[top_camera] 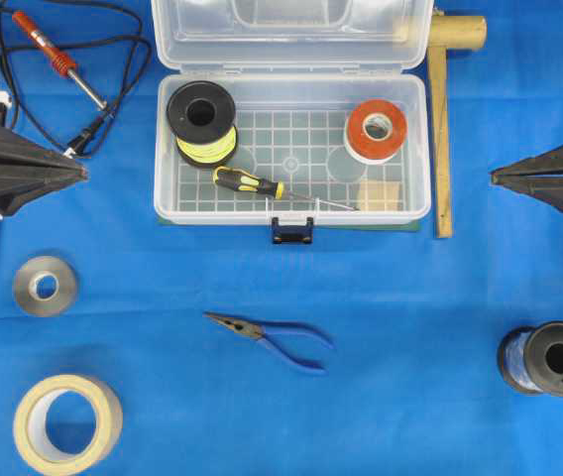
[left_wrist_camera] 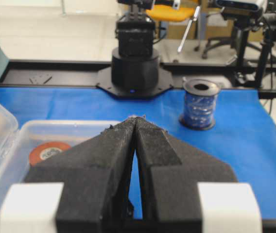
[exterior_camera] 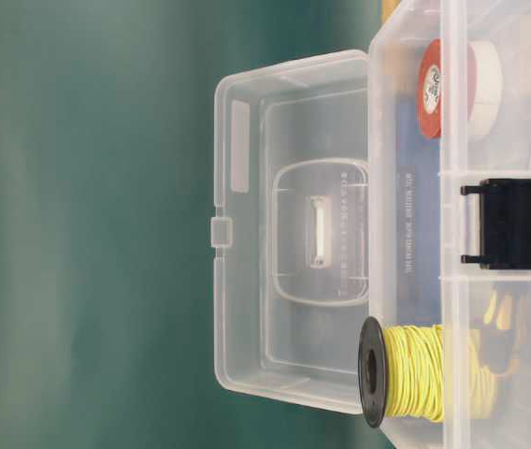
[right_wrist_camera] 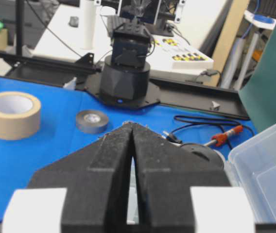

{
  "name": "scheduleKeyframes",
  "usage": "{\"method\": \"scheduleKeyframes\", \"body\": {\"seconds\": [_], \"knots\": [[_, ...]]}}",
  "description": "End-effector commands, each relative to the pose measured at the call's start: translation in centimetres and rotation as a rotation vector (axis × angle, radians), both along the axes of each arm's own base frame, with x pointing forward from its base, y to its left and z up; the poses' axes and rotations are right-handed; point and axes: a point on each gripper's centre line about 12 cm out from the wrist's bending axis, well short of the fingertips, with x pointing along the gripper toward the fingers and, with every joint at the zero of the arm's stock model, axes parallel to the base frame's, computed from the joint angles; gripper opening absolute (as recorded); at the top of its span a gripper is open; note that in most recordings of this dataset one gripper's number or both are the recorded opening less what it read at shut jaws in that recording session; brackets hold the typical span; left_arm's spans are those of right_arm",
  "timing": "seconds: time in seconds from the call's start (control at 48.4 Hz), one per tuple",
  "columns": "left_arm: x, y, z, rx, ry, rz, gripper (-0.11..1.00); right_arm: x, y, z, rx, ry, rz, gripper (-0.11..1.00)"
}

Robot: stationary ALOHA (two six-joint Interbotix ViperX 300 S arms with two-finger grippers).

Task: Pick the screwdriver from the toolbox among several items.
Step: 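Move the right gripper over the toolbox toward the yellow-black screwdriver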

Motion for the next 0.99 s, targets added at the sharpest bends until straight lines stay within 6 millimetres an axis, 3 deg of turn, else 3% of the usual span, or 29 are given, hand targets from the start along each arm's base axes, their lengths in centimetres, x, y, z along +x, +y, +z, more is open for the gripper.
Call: {"method": "scheduleKeyframes", "body": {"seconds": [0.0, 0.145, 0.413, 0.702, 0.784, 0.97], "knots": [[0.2, 0.1, 0.4, -0.028, -0.008, 0.007, 0.00, 0.4, -0.1, 0.3, 0.023, 0.000, -0.002, 0.00], [0.3, 0.1, 0.2, -0.030, 0.003, 0.007, 0.00, 2.6, -0.4, 0.6, 0.128, 0.099, -0.020, 0.00], [0.4, 0.1, 0.1, -0.033, 0.006, 0.007, 0.00, 8.9, -2.2, 0.4, 0.294, 0.356, -0.102, 0.00], [0.4, 0.1, 0.1, -0.031, 0.001, 0.007, 0.00, 15.8, -5.9, -2.6, 0.453, 0.627, -0.234, 0.02], [0.4, 0.1, 0.1, -0.033, 0.001, 0.005, 0.00, 17.5, -6.9, -3.2, 0.486, 0.681, -0.265, 0.17], [0.4, 0.1, 0.2, -0.033, -0.002, 0.007, 0.00, 21.4, -8.4, -5.2, 0.529, 0.788, -0.303, 0.71]]}}
